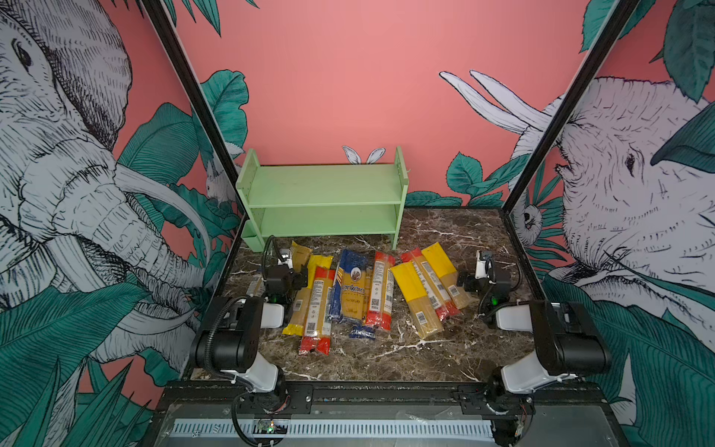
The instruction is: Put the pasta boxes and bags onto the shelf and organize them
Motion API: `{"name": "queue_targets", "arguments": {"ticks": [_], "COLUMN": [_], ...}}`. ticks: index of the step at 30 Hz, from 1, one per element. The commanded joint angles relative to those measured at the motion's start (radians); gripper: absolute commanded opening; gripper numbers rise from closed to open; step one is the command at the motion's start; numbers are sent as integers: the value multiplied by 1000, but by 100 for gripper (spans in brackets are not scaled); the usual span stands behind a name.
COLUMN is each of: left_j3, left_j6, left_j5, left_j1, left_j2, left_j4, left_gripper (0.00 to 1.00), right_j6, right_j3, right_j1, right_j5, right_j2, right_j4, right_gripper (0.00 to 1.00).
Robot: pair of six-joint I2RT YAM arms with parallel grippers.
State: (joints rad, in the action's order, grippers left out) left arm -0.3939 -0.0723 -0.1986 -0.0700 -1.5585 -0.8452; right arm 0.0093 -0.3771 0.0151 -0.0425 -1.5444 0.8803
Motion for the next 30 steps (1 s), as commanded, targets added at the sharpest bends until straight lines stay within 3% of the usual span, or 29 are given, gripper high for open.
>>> {"name": "queue_targets", "arguments": {"ticks": [1, 30], "left_j3": [-11, -16], "left_j6": [-11, -11], "left_j5": [6, 7], "left_j1": [6, 5], "left_j2": [16, 14], "left_j4": [-28, -21], "left_gripper": [100, 100], "right_j6": [-14, -13], "right_j3": [-14, -21], "right_j1": [-4, -9], "right_j5": [-9, 4], "right_j2": [-5, -7], "right_j4": [31, 20], "right_gripper": [99, 99]}}
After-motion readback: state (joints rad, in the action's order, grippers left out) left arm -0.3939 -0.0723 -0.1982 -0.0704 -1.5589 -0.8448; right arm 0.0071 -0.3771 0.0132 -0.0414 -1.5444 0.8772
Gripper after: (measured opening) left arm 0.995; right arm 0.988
